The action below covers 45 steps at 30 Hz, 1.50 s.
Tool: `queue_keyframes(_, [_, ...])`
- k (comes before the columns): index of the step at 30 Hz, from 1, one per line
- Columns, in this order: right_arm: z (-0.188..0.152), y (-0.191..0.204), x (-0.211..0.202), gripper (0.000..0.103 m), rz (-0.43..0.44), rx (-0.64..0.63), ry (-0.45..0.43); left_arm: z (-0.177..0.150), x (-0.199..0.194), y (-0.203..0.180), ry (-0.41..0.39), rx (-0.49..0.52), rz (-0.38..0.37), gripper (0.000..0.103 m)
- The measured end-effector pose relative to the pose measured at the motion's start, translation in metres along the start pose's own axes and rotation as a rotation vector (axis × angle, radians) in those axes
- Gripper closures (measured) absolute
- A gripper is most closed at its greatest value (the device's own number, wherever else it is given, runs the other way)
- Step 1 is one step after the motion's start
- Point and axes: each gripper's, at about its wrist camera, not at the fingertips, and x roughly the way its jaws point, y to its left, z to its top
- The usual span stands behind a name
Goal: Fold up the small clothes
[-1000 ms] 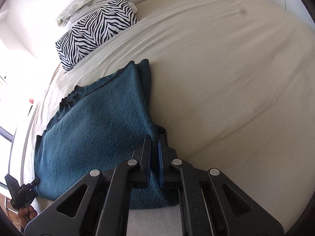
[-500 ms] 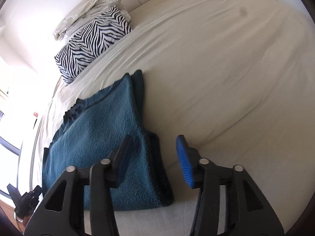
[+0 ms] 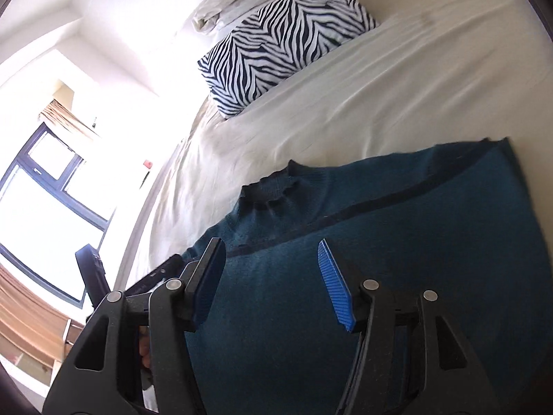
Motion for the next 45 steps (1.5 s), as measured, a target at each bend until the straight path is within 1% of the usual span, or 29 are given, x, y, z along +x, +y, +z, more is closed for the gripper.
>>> queue_keyframes(1, [0.002,-0.002,0.015,0.048,0.003,0.021,0.024,-0.005,0.008,0.011,0.011,-0.035,-0.016,0.067])
queue_keyframes(2, [0.003,-0.007,0.03,0.048,-0.015,0.041,0.044,-0.008,0.009,0.023,-0.015,-0.072,-0.067,0.067])
queue_keyframes(3, [0.003,-0.016,0.041,0.052,-0.039,0.064,0.05,-0.012,0.009,0.031,-0.029,-0.105,-0.111,0.067])
queue_keyframes(4, [0.003,-0.026,0.046,0.061,-0.027,0.085,0.041,-0.012,0.008,0.036,-0.028,-0.128,-0.138,0.067])
queue_keyframes(6, [0.005,-0.051,0.043,0.073,0.017,0.157,-0.005,-0.012,0.009,0.039,-0.027,-0.136,-0.158,0.068])
queue_keyframes(8, [0.007,-0.081,0.03,0.073,0.086,0.268,-0.064,-0.014,0.009,0.038,-0.036,-0.127,-0.156,0.068])
queue_keyframes(9, [0.009,-0.093,0.02,0.074,0.084,0.295,-0.097,-0.015,0.009,0.036,-0.041,-0.122,-0.152,0.068])
queue_keyframes(11, [0.014,-0.11,0.003,0.074,0.049,0.314,-0.155,-0.016,0.009,0.033,-0.046,-0.108,-0.139,0.068])
queue_keyframes(12, [0.017,-0.117,-0.004,0.074,0.047,0.327,-0.171,-0.016,0.009,0.032,-0.047,-0.1,-0.131,0.068])
queue_keyframes(13, [0.019,-0.122,-0.01,0.073,0.025,0.333,-0.184,-0.015,0.01,0.03,-0.048,-0.095,-0.126,0.068])
queue_keyframes(15, [0.024,-0.128,-0.024,0.073,-0.065,0.33,-0.22,-0.017,0.009,0.031,-0.05,-0.091,-0.124,0.068])
queue_keyframes(17, [0.025,-0.137,-0.037,0.073,-0.107,0.368,-0.237,-0.017,0.009,0.031,-0.054,-0.091,-0.126,0.068])
queue_keyframes(18, [0.025,-0.136,-0.043,0.07,-0.133,0.374,-0.239,-0.017,0.01,0.03,-0.056,-0.089,-0.124,0.068])
queue_keyframes(20, [0.022,-0.122,-0.051,0.067,-0.159,0.322,-0.232,-0.017,0.009,0.029,-0.059,-0.081,-0.116,0.068])
queue_keyframes(21, [0.019,-0.109,-0.052,0.063,-0.148,0.284,-0.211,-0.018,0.01,0.028,-0.062,-0.077,-0.111,0.068])
queue_keyframes(22, [0.014,-0.093,-0.053,0.059,-0.12,0.25,-0.188,-0.018,0.01,0.027,-0.063,-0.072,-0.106,0.068])
queue_keyframes(24, [-0.004,-0.057,-0.049,0.058,-0.056,0.174,-0.135,-0.018,0.01,0.025,-0.066,-0.066,-0.099,0.068])
queue_keyframes(26, [-0.025,-0.016,-0.028,0.058,0.006,0.095,-0.06,-0.018,0.009,0.024,-0.066,-0.06,-0.092,0.068])
queue_keyframes(28, [-0.049,0.018,-0.005,0.058,0.081,0.038,0.034,-0.018,0.009,0.024,-0.066,-0.059,-0.092,0.068])
queue_keyframes(31, [-0.092,0.05,0.026,0.058,0.18,0.005,0.165,-0.019,0.009,0.025,-0.067,-0.061,-0.094,0.068])
queue_keyframes(32, [-0.104,0.057,0.036,0.058,0.189,-0.016,0.198,-0.019,0.009,0.025,-0.067,-0.06,-0.094,0.068])
queue_keyframes(33, [-0.116,0.06,0.043,0.058,0.174,-0.029,0.219,-0.019,0.009,0.025,-0.067,-0.059,-0.093,0.068])
queue_keyframes(34, [-0.125,0.058,0.049,0.06,0.149,-0.025,0.236,-0.019,0.009,0.025,-0.068,-0.058,-0.093,0.068])
queue_keyframes(35, [-0.128,0.051,0.051,0.062,0.152,-0.008,0.23,-0.019,0.009,0.025,-0.068,-0.057,-0.092,0.068])
queue_keyframes(37, [-0.126,0.036,0.044,0.066,0.199,0.046,0.197,-0.019,0.009,0.025,-0.069,-0.057,-0.092,0.068])
queue_keyframes(39, [-0.117,0.017,0.032,0.066,0.217,0.109,0.144,-0.019,0.009,0.025,-0.07,-0.056,-0.091,0.068])
queue_keyframes(42, [-0.108,-0.022,-0.001,0.066,0.218,0.2,0.044,-0.019,0.009,0.024,-0.07,-0.056,-0.09,0.068])
queue_keyframes(44, [-0.104,-0.048,-0.024,0.068,0.2,0.253,-0.027,-0.019,0.009,0.024,-0.071,-0.055,-0.09,0.068])
queue_keyframes(45, [-0.103,-0.059,-0.037,0.069,0.176,0.274,-0.06,-0.019,0.009,0.024,-0.07,-0.056,-0.091,0.068])
